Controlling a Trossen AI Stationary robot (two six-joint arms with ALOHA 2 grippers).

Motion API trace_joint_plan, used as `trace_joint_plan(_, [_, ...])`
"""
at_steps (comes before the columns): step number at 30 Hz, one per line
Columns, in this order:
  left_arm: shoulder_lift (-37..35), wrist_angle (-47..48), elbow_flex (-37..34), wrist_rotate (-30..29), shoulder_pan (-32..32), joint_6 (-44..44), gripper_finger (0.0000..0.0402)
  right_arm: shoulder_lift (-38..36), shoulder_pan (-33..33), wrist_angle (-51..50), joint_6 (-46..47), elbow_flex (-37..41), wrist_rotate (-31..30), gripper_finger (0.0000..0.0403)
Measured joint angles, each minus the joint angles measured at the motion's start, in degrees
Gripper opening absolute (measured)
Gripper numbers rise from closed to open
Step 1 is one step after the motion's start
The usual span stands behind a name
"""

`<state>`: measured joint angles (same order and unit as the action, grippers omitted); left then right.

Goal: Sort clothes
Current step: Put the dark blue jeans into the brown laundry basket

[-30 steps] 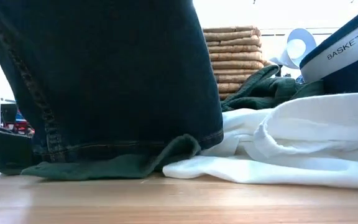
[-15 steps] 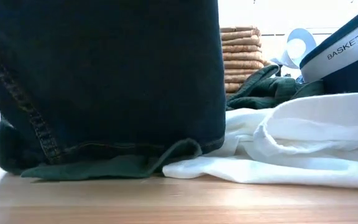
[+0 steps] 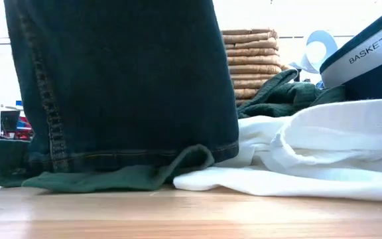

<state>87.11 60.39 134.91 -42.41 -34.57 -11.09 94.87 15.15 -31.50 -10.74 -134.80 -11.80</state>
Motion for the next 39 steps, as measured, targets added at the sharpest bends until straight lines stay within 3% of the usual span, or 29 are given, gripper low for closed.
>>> trace_joint_plan(3, [-0.91,10.46,0.0,-1.97,0.0,-6.21,0.0121,-0.87,1.08,0.25,-1.82,0.0,-5.15,0.0053])
trace_joint_plan(8, [-0.79,25.23,-0.15,-16.87,0.39,-16.66,0.0135,-1.91,1.13,1.38,-2.0,-0.15,-5.36,0.0053])
trace_joint_plan(10, [-0.9,28.52,-0.29,-18.68,1.15,-19.36,0.0139,-1.88,1.13,2.48,-1.65,-0.15,-5.38,0.0053])
trace_joint_plan(13, [-0.46,28.9,-1.16,-15.79,1.81,-20.35,0.0141,-1.73,1.13,6.27,-1.74,-0.13,-6.0,0.0053])
trace_joint_plan(19, [3.66,22.47,-2.26,-1.08,1.9,-13.22,0.0129,-1.66,1.12,16.3,-2.7,-0.13,-9.26,0.0053])
trace_joint_plan(26, [9.97,20.91,-2.4,-2.14,3.44,-7.2,0.0121,-1.03,1.13,20.71,-5.63,-0.13,-9.28,0.0053])
trace_joint_plan(29, [10.11,24.25,-2.4,-1.46,2.76,-11.6,0.012,-1.03,1.13,20.76,-5.56,-0.13,-9.3,0.0053])
trace_joint_plan(33, [8.17,28.58,-2.4,2.32,0.29,-23.77,0.012,-1.66,1.13,20.96,-5.19,-0.13,-9.42,0.0053])
trace_joint_plan(39, [5.84,24.67,-2.4,0.92,-8.26,-29.5,0.0143,-2.7,1.13,19.12,-4.27,-0.2,-10.36,0.0053])
